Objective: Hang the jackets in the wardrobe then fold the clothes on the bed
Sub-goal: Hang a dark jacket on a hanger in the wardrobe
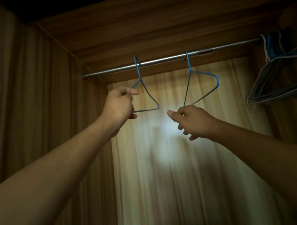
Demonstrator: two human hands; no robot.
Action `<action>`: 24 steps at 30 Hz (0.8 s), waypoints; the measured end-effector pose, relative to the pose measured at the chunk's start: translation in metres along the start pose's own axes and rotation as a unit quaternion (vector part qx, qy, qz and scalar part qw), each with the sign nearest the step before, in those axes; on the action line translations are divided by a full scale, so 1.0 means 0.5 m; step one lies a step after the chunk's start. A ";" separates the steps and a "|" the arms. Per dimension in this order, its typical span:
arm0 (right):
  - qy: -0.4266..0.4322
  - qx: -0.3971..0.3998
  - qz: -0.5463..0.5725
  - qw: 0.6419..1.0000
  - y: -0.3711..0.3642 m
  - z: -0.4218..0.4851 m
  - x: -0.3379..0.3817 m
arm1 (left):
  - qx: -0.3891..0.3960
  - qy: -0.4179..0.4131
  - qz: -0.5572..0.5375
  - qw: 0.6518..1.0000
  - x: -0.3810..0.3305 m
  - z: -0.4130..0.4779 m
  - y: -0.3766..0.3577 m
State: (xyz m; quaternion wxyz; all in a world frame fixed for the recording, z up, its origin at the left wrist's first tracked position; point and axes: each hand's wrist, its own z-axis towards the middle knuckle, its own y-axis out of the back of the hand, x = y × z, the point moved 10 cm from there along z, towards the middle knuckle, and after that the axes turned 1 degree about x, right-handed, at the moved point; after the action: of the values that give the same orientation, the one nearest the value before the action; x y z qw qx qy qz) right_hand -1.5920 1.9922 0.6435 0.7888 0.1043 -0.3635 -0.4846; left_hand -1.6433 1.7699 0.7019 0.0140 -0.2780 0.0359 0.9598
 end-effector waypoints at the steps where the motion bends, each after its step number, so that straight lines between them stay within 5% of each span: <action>1: 0.000 -0.003 0.022 1.000 -0.003 0.002 0.010 | 0.001 -0.004 0.006 1.000 0.008 -0.013 -0.001; 8: -0.022 0.044 0.034 0.998 -0.092 -0.014 0.020 | 0.046 0.003 0.035 0.998 0.133 -0.189 -0.008; 16: -0.130 0.127 0.068 0.981 -0.280 -0.103 -0.125 | 0.137 0.024 0.044 0.989 0.249 -0.466 -0.070; 24: -0.195 0.003 0.138 0.971 -0.328 -0.206 -0.307 | 0.239 -0.017 0.057 0.969 0.325 -0.607 -0.115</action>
State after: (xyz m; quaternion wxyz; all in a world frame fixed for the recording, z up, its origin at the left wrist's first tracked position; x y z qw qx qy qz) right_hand -1.6761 2.0185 0.4130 0.7617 -0.0413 -0.5227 -0.3806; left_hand -1.6164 1.8053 0.3554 0.0264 -0.2481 0.2802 0.9270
